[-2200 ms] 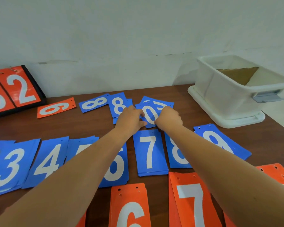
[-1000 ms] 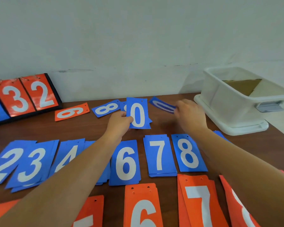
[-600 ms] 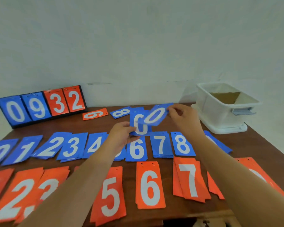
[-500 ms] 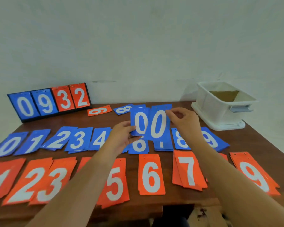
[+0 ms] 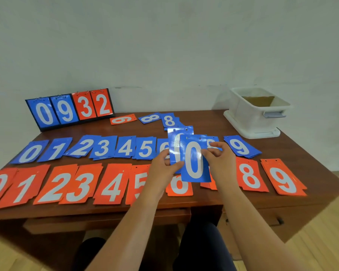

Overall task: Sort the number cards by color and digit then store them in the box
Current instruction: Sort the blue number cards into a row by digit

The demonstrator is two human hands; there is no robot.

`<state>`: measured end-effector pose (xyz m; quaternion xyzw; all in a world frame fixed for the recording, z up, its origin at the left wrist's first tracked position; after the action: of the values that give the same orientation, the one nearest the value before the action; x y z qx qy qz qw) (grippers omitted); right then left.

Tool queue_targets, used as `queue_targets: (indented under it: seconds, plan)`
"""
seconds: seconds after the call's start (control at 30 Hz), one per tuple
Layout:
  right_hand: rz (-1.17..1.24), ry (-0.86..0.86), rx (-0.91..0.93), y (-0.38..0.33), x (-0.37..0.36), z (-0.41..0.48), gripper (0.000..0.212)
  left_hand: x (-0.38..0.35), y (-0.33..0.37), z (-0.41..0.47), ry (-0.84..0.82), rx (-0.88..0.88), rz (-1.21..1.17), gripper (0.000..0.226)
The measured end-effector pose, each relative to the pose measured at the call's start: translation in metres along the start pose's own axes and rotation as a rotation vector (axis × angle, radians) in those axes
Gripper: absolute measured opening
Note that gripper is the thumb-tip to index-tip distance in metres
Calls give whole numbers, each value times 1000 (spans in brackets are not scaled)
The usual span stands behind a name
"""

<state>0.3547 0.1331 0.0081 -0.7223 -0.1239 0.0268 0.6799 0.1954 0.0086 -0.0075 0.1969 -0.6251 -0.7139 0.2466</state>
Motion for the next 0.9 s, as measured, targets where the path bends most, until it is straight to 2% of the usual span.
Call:
queue_targets:
  seconds: [0.2, 0.37, 0.53, 0.6, 0.67, 0.83, 0.9]
  plan:
    - [1, -134, -134, 19, -15, -7, 27, -4, -10, -3, 86, 21, -30, 24]
    - [8, 23, -167, 20, 14, 10, 22, -3, -14, 3, 129, 10, 20, 6]
    - [-18, 7, -159, 9, 10, 22, 19, -5, -20, 11, 91, 107, 16, 10]
    - [-38, -33, -116, 3, -8, 21, 26, -4, -21, 12, 89, 137, -71, 16]
    - [-80, -96, -94, -2, -33, 18, 23, 0, -17, 11, 88, 143, -149, 18]
    - [-133, -202, -73, -9, -112, 3, 18, 43, -7, 13, 53, 50, 20, 7]
    - [-172, -259, -71, -11, -149, -7, 13, 73, -8, 16, 94, 27, 64, 25]
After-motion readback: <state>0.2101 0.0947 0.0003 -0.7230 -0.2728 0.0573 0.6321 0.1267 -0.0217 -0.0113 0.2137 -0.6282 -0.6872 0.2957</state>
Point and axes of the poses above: each hand's wrist, its own z-axis towards the middle knuckle, its own x-axis out of the back of the hand, y = z × x, the point moved 9 cm from there along z, towards the middle knuckle, and after that the axes turned 9 degrees about -x, right-handed, at the moved point
